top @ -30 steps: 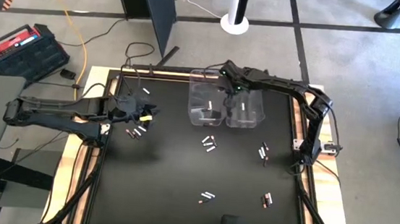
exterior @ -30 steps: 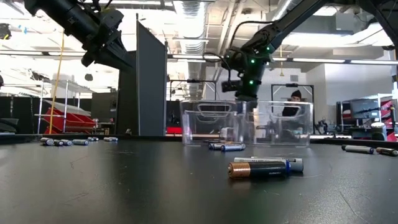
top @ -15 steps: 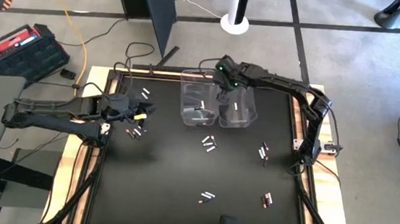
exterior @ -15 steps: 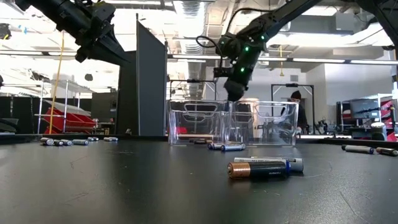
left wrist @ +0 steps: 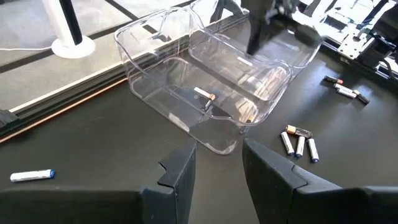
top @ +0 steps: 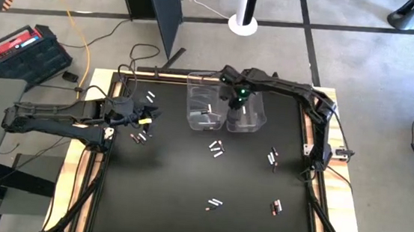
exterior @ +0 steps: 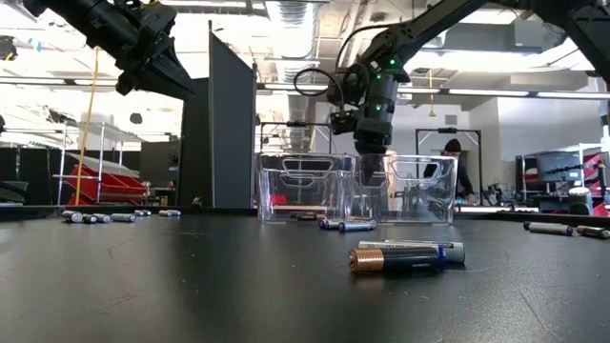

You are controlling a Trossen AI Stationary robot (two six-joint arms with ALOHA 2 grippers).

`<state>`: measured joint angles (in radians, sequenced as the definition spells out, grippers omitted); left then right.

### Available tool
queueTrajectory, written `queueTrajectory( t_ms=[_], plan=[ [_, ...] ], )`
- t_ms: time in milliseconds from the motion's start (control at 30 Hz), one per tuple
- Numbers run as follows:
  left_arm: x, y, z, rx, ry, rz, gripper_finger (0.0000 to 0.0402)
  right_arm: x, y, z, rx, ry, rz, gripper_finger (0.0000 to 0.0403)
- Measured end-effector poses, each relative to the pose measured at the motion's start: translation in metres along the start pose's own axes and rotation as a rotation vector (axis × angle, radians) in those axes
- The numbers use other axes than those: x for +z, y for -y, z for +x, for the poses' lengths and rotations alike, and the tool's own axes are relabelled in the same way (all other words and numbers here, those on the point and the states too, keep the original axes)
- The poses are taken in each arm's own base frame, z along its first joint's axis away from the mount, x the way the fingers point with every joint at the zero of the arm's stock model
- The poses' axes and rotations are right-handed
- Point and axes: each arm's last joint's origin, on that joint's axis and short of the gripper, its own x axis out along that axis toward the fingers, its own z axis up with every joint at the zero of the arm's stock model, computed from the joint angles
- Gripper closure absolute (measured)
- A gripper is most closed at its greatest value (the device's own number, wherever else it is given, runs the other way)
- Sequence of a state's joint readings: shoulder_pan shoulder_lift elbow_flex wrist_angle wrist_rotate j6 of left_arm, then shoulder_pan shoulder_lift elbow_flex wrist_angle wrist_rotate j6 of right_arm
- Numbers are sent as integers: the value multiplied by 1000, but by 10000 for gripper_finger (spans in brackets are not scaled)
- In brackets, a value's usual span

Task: Sort batteries
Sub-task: Move the transparent bins to the top center of the table

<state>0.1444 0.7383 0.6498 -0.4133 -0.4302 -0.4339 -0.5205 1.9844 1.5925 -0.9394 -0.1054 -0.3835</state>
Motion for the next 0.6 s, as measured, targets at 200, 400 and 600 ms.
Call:
queueTrajectory(
  t_ms=[200,400,600],
  plan=[
    [0,0,0,0,-1,-4,274,13,-14,9,43,71,-43,403],
    [0,0,0,0,-1,2,274,19,-14,8,44,129,8,403],
    [0,0,0,0,-1,27,274,17,-9,-9,-16,107,31,403]
  ],
)
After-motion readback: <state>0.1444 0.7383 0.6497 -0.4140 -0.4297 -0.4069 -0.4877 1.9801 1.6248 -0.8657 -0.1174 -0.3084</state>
